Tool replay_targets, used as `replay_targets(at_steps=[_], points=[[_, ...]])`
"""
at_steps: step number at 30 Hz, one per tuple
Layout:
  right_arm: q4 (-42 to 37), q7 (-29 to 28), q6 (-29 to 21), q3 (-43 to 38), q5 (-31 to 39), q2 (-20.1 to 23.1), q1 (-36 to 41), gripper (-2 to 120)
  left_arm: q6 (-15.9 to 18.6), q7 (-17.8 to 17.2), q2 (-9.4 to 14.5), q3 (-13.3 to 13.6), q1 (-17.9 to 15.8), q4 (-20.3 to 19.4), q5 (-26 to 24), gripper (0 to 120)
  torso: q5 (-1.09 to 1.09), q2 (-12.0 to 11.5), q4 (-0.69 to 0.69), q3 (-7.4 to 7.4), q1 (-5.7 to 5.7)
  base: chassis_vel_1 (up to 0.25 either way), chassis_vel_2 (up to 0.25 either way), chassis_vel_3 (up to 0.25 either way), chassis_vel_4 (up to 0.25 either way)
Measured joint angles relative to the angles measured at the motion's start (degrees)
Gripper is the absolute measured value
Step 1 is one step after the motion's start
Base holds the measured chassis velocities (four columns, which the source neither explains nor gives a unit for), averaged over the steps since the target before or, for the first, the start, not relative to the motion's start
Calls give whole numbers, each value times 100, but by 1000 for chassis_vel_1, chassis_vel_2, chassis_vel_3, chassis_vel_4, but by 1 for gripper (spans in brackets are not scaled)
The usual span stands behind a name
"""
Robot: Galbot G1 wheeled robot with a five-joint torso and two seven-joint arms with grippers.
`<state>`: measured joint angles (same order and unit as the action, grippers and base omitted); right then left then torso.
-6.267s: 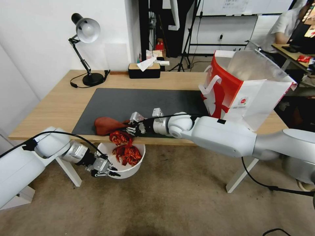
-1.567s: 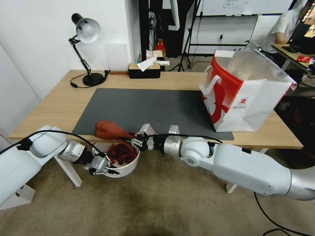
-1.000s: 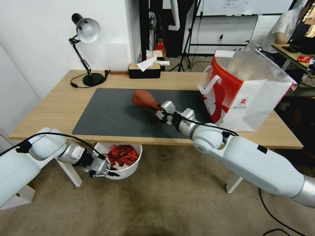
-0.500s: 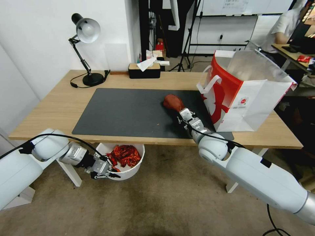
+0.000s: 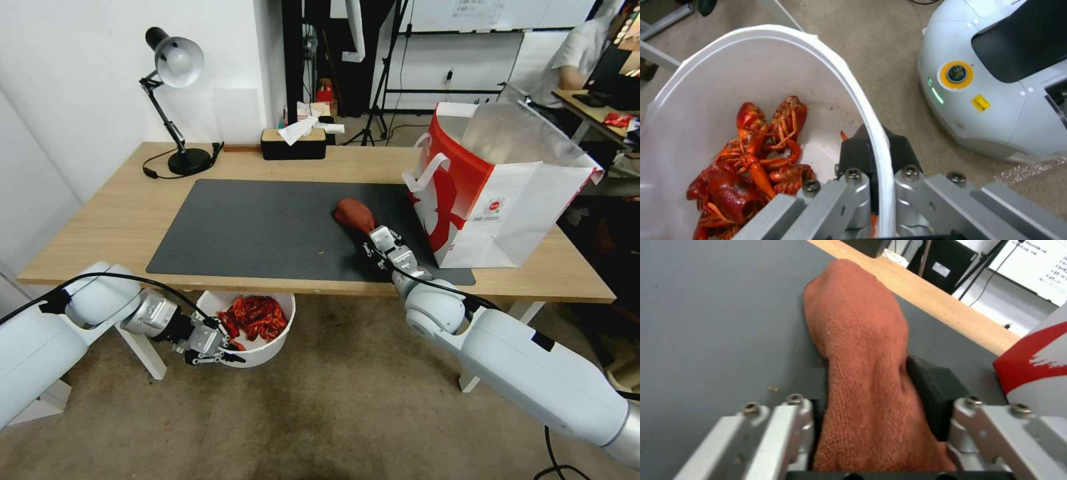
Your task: Sweep shrimp from table into container with towel, then put container into takeout bag.
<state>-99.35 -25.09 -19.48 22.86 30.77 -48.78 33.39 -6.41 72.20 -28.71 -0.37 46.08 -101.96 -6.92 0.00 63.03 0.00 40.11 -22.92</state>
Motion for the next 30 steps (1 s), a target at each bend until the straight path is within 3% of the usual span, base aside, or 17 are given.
replay_targets(at_steps=[4, 6, 9, 13, 16, 18, 24, 30], points=[[-18, -20, 42, -53, 2, -7, 63, 58, 1, 0, 0, -25, 19, -7, 6, 0, 0, 0, 0, 0, 0, 0, 0, 0, 0], [-26, -36, 108, -107, 4, -23, 93, 70, 3, 2, 2, -49, 37, -10, 9, 0, 0, 0, 0, 0, 0, 0, 0, 0, 0], [-51, -43, 153, -152, 0, -32, 119, 74, 3, 2, 5, -65, 48, -16, 10, 0, 0, 0, 0, 0, 0, 0, 0, 0, 0], [-193, -19, 348, -403, -77, -50, 298, 94, 5, 5, 17, -98, 67, -19, 12, 0, 0, 0, 0, 0, 0, 0, 0, 0, 0], [-233, 14, 397, -468, -92, -51, 350, 98, 5, 6, 18, -106, 73, -19, 12, 0, 0, 0, 0, 0, 0, 0, 0, 0, 0], [-679, 515, 886, -1097, -93, 15, 953, 100, 3, 6, 13, -207, 148, -23, 13, 0, 0, 0, 0, -1, 0, 0, 0, 0, 0], [-1227, 1192, 1526, -1991, -119, 152, 1880, 100, -11, 3, -17, -286, 230, -34, 13, 0, 0, 0, 0, -1, 0, 0, 0, 0, 0], [-1693, 1524, 2207, -3001, -508, 161, 3142, 100, -13, -1, -39, -349, 279, -72, 16, 0, 0, 0, -1, -1, 1, 0, 0, 0, 0]])
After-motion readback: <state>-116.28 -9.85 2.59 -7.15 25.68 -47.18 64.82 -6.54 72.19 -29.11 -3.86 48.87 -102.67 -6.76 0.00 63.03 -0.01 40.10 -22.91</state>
